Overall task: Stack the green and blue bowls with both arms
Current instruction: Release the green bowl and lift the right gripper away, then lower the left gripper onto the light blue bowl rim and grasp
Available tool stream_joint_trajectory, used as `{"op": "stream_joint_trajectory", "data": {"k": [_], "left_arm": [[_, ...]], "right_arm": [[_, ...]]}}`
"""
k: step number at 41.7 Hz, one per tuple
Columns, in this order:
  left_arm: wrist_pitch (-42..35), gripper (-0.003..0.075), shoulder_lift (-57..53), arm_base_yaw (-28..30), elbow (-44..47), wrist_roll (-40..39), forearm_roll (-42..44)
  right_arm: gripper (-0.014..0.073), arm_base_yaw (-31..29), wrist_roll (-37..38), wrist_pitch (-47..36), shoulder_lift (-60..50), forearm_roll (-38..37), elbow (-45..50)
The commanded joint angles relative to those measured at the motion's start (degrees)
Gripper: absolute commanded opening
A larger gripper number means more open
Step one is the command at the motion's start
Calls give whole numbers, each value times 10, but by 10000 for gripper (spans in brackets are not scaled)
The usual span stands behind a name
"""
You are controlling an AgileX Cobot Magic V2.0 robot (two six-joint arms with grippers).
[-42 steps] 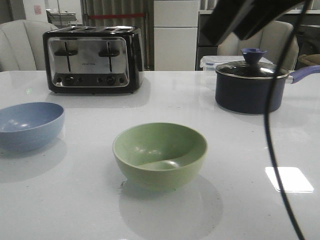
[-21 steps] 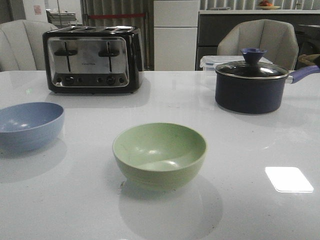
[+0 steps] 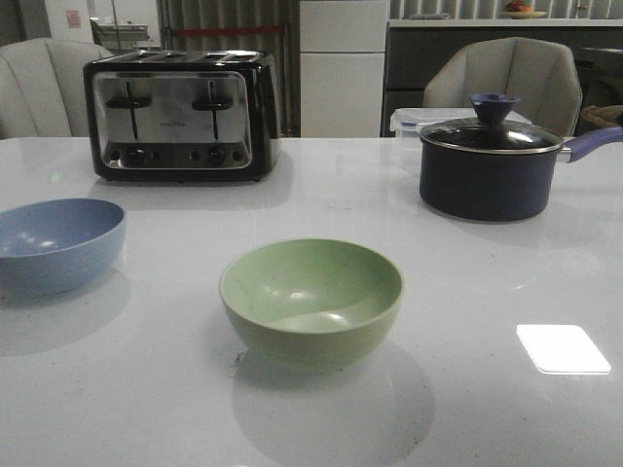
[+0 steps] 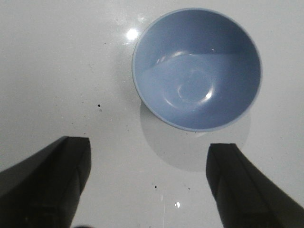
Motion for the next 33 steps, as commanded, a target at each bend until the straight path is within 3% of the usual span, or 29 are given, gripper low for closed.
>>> {"op": "stream_joint_trajectory", "data": {"k": [1,14,26,29,33], "left_arm": [[-26,573,40,1,-49,-5,-8],[-27,571,211,8,-137,-5,-8],[-26,569,301,12,-194,-5,-17],[-24,539,309,12,-202,-5,-17],[-26,438,311,12,-202,-5,-17]], "right_arm": [[450,-1,-5,-39,-6,1,-16],[450,-1,-5,-38,-6,1,-16],[450,-1,-5,-38,-6,1,-16],[450,-1,-5,-38,-6,1,-16],[450,-1,-5,-38,-6,1,-16]]}}
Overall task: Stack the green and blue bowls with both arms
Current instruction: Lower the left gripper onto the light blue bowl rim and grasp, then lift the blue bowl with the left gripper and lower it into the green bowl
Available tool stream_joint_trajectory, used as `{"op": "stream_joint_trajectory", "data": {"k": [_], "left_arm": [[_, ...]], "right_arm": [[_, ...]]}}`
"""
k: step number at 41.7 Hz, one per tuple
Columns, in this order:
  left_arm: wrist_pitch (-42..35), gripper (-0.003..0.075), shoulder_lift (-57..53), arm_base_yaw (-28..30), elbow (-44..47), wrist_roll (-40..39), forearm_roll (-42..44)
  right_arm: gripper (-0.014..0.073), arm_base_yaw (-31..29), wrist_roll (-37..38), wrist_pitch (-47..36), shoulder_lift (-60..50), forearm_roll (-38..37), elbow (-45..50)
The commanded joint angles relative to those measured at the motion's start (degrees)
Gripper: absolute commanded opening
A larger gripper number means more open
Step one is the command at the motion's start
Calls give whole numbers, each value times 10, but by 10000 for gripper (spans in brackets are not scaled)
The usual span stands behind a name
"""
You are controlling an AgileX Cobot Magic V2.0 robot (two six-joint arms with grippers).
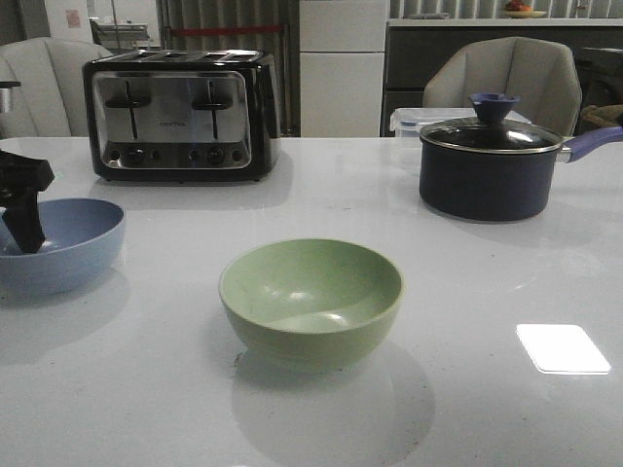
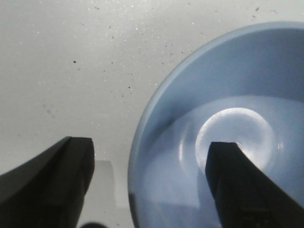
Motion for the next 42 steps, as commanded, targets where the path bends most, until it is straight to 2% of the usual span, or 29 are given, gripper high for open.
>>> {"op": "stream_joint_trajectory", "data": {"k": [1,10,19,24,30,36,42], "left_arm": [[-17,413,-26,1,-20,-5,-6],[-15,217,-26,1,-20,-5,-6],[3,91,-36,1,-24,14,-9],[28,93,-62,1,-34,24,-36],[76,93,-105,-10,-67,107,-119],[143,93,-136,-49,-120,123,-130],[208,93,-142,-111,-175,125,-130]], "right_arm": [[450,-1,-5,-38,-6,1,-16],[450,-1,-5,-38,-6,1,-16],[450,-1,-5,-38,-6,1,-16],[450,-1,-5,-38,-6,1,-16],[450,-1,-5,-38,-6,1,-16],[450,-1,-5,-38,-6,1,-16],[450,-1,-5,-38,-6,1,-16]]}}
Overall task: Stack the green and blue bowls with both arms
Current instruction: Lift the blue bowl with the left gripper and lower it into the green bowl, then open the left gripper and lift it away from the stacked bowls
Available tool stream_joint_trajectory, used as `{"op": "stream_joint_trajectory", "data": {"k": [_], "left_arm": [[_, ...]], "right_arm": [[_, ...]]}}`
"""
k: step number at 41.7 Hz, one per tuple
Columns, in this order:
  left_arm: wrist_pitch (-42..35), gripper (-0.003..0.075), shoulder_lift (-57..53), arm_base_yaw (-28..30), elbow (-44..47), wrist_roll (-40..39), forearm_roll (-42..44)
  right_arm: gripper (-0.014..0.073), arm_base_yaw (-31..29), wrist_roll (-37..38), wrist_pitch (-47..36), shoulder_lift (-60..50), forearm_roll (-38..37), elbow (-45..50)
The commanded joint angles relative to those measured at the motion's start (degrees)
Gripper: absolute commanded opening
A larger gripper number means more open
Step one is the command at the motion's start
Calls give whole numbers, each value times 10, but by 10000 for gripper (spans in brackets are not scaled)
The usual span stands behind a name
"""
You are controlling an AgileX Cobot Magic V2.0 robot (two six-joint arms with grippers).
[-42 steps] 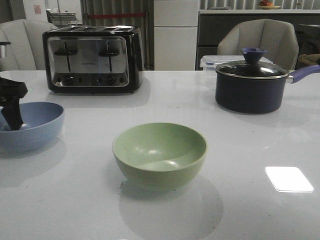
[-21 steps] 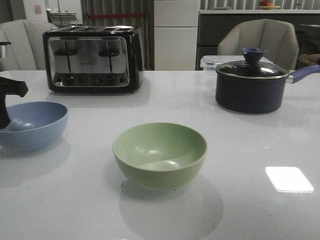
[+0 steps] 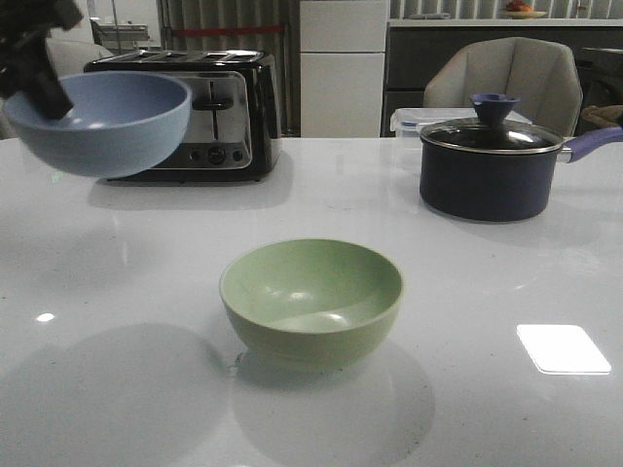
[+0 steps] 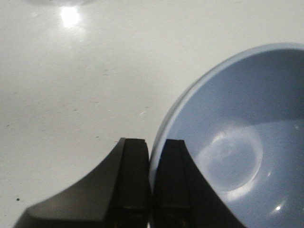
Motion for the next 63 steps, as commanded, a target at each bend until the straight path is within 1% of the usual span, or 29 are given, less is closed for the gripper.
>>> {"op": "stream_joint_trajectory", "data": {"k": [1,9,17,26,35,42,46,55,58,61,63], "left_arm": [[27,93,-31,-47,-44,4,-20],[23,93,-26,-131,-48,13,-20],[20,93,-3,-183,-48,13,-20],[-1,93,40,-208,-48,13,-24],[-26,93,79,-212,-48,13,-44],[-31,97,109,-213,-50,13,-48],[-28,142,119,-213,-50,13,-62],[-43,375,127,-213,-50,13,-67],[-43,435,127,-213,-50,13,-67],[-32,467,127,-213,-58,13,-66],[-14,468,127,-213,-70,13,-59]], "right_arm": [[450,-1,-5,-38,-6,1,-16],[450,-1,-5,-37,-6,1,-16],[450,-1,-5,-37,-6,1,-16],[450,-1,-5,-37,-6,1,-16],[450,-1,-5,-37,-6,1,-16],[450,-1,-5,-37,-6,1,-16],[450,-1,-5,-37,-6,1,-16],[450,-1,-5,-37,-6,1,-16],[450,-1,-5,-37,-6,1,-16],[450,-1,-5,-37,-6,1,-16],[450,-1,-5,-37,-6,1,-16]]}}
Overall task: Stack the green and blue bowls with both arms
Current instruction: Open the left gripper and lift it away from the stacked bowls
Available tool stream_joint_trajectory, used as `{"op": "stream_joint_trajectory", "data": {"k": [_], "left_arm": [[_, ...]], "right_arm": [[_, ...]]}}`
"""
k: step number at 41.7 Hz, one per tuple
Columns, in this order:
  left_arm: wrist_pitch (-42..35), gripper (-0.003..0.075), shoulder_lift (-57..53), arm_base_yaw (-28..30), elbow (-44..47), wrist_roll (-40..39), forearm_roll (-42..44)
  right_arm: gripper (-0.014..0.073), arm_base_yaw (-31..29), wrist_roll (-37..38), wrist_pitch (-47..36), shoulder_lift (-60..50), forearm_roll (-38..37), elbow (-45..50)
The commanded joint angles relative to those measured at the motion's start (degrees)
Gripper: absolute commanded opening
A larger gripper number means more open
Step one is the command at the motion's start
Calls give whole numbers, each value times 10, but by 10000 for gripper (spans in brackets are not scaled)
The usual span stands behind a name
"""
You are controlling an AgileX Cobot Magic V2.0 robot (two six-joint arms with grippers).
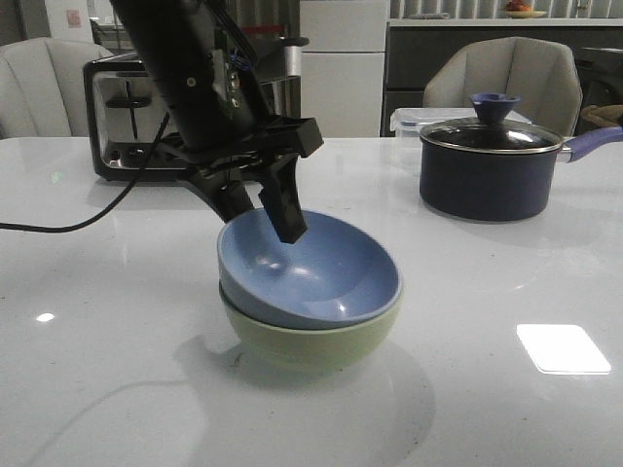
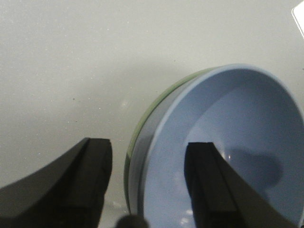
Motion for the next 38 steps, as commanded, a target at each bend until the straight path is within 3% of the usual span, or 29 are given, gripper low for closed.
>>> {"op": "stream_joint_trajectory", "data": {"k": [1,18,32,38], "left_arm": [[16,468,-32,-4,-37,-1,-10],[53,449,-210,-12,-22,-1,18],[20,399,-436,-17,157,-4,60],[1,391,-530,-17,245,-56,130]], "right_arm": [[450,-1,-5,-37,-6,1,-16],[450,-1,-5,-37,-6,1,-16],[450,-1,-5,-37,-6,1,-16],[450,-1,-5,-37,-6,1,-16]]}}
